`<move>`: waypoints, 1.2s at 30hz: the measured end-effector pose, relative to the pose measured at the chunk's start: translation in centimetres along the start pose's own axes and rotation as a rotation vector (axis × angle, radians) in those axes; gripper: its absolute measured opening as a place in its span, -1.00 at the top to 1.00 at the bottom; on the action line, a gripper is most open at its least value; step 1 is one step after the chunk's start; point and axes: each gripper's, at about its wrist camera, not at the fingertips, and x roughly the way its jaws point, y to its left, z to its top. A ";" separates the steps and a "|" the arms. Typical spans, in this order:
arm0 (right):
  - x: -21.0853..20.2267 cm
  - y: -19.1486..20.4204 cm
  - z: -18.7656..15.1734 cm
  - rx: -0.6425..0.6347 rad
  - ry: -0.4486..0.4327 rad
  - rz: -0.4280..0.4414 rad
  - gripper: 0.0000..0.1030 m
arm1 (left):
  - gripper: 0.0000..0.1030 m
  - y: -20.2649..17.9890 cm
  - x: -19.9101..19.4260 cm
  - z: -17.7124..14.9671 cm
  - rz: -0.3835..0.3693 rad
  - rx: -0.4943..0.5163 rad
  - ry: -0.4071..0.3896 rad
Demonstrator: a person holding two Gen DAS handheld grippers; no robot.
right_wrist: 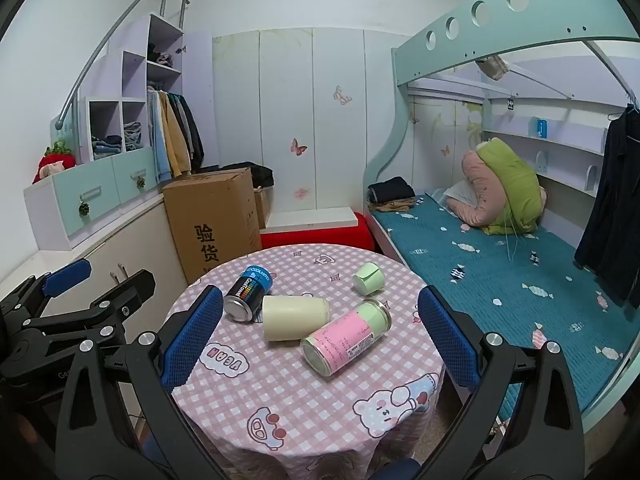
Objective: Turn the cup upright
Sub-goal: 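Move the right tool toward the blue CoolTowel can lying on the table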
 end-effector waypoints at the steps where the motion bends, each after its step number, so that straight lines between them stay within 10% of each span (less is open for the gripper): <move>1: 0.0 0.0 0.0 0.000 0.003 -0.001 -0.91 | -0.85 0.0 0.0 0.0 0.001 -0.001 0.000; 36: 1.2 0.4 -0.2 -0.001 0.024 -0.001 -0.91 | -0.85 0.7 1.7 -0.8 0.001 -0.005 0.021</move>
